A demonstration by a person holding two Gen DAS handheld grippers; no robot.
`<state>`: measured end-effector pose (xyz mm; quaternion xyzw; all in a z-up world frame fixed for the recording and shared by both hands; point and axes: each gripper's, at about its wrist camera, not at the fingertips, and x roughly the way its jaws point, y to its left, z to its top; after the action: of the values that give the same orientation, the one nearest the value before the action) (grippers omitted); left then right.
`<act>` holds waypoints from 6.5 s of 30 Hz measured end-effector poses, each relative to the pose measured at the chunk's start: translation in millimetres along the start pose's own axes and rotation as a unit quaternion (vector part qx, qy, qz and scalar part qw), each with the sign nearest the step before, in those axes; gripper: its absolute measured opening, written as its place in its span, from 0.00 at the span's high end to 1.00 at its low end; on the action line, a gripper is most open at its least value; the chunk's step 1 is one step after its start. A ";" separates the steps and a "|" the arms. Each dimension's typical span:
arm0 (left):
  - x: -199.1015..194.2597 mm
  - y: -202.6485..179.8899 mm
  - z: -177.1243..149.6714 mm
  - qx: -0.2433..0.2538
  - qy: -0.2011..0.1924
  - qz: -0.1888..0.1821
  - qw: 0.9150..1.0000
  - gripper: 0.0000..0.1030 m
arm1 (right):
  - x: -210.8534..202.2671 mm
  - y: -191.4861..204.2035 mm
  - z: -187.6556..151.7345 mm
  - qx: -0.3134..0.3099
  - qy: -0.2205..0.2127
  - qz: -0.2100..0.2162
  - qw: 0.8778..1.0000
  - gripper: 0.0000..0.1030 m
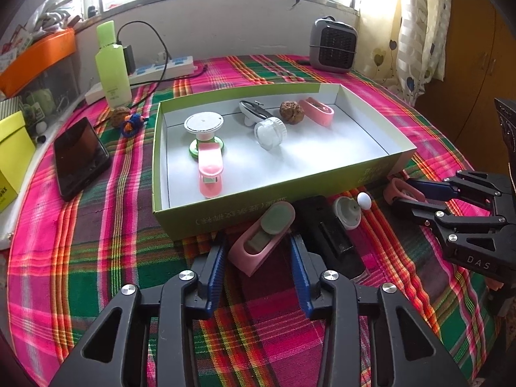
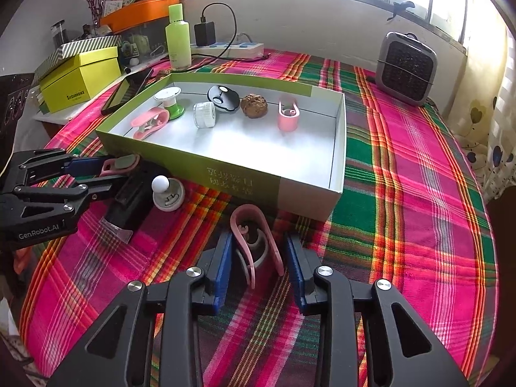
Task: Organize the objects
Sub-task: 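Grasp the pink loop clip with the right tool while the left tool grasps the pink holder, then lift the pink loop clip with the right tool while the left tool lifts the pink holder, then carry the pink holder with the left tool into the box while the right tool carries the loop clip, then open the left tool to release the pink holder while the right tool releases the loop clip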
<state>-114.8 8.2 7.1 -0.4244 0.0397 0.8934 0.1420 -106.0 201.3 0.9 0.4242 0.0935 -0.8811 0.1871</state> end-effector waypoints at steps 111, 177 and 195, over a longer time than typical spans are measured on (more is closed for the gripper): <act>-28.8 0.9 37.0 -0.068 -0.035 0.006 0.997 0.84 | -20.0 20.0 50.7 0.057 -0.047 0.045 0.996 0.76; 41.4 7.5 68.4 -0.061 0.007 0.018 0.998 0.84 | 68.5 5.9 94.5 0.059 0.023 0.052 0.997 0.76; 39.8 8.9 65.7 -0.065 0.010 0.025 0.997 0.73 | 64.1 6.0 91.7 0.061 0.019 0.043 0.997 0.74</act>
<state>-190.3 21.0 17.9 -0.4406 -0.0065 0.8931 0.0908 -205.5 150.1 7.8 0.4551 0.0251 -0.8681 0.1965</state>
